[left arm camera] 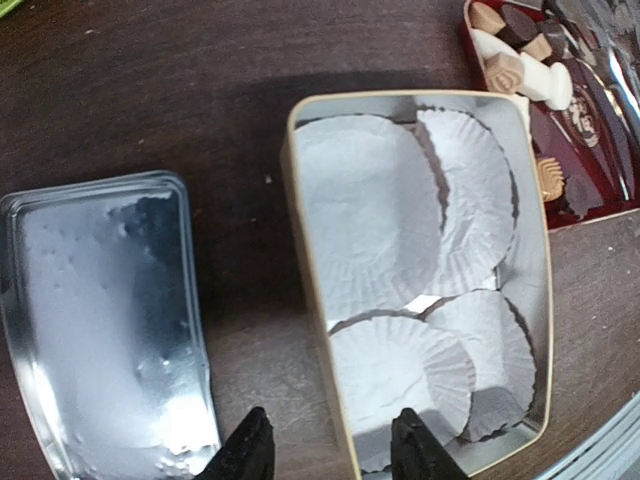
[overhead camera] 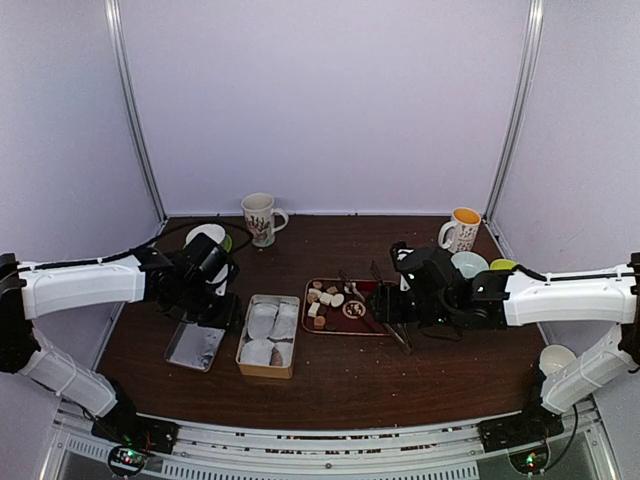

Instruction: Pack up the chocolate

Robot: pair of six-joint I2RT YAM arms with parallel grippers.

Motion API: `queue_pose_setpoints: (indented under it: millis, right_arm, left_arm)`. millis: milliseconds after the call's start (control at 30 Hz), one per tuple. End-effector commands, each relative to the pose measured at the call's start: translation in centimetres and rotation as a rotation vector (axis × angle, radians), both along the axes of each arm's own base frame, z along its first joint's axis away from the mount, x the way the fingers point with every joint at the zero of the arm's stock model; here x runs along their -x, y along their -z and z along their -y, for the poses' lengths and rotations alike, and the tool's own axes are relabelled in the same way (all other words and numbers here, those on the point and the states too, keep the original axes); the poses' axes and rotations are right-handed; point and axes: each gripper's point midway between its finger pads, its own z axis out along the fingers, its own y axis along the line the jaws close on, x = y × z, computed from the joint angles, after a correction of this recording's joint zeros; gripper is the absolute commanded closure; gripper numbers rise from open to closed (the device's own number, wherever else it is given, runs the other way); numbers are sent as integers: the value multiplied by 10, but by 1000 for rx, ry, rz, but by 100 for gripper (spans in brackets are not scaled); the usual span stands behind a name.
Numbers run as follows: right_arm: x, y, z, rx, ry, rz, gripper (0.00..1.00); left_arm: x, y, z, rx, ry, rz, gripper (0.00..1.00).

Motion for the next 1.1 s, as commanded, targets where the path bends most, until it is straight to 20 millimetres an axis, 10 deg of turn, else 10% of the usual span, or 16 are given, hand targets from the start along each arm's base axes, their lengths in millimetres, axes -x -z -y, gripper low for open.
queue_pose_setpoints:
  millis: [0,200,400,1067]
  right_arm:
    - [0,5,-7,-8,-22,-22,29]
    - [1,5,-7,-8,-21,-27,29]
    - [2,7,-6,-3,-18,-36,29]
    - [-1,8,7,70,4,-9,28]
  left_arm:
    - [-3,7,26,124,27,-23,58]
    - [-2,34,27,106,-13,-85,59]
    - [-5,50,23,73,-59,-121,87]
    - [-48,43,5,-2,-249,-63,100]
